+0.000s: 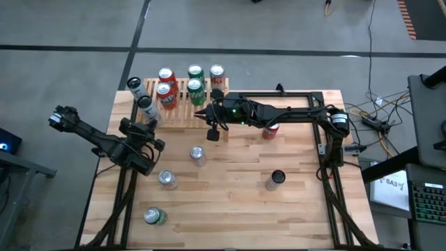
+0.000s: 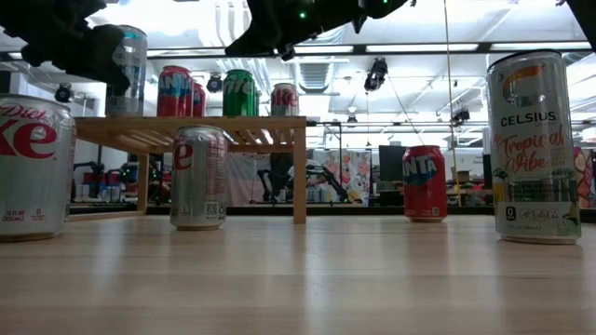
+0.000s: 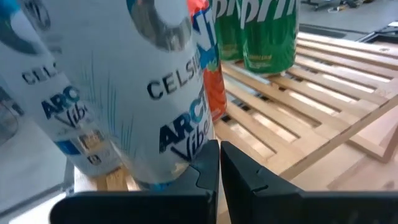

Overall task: Place canned beverage on shelf
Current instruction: Put the top white/blue soda can on the shelf aligned with the other white/blue soda can

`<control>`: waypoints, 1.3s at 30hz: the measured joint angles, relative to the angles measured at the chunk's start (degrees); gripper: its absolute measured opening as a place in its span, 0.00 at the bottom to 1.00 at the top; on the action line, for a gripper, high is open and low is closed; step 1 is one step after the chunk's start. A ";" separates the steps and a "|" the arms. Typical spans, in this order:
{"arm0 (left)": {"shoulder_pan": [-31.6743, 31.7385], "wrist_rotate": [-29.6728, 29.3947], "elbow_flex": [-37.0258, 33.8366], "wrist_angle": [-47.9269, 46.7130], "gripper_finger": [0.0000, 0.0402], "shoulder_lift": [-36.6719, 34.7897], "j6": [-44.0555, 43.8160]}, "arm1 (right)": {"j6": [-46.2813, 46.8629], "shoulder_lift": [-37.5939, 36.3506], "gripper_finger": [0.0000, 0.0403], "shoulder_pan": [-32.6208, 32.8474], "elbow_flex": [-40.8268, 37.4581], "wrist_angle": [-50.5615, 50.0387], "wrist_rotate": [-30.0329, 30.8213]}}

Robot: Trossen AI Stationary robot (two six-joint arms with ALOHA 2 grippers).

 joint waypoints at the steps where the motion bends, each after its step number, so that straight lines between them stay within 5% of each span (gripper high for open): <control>1: 0.00 0.68 0.00 0.02 0.00 -0.29 -0.04 | -0.02 0.00 0.07 0.00 0.00 -0.06 0.00; 11: -0.07 -1.61 0.00 5.78 0.00 0.64 2.96 | -0.74 0.00 0.07 0.00 0.00 -0.27 0.02; 27: 0.79 -16.02 0.00 13.79 0.00 4.43 7.36 | -2.08 0.00 0.07 0.00 0.00 -0.42 0.01; 39: 6.31 -16.37 0.00 13.83 0.00 4.94 7.51 | -1.99 0.00 0.07 0.00 0.00 -1.03 0.02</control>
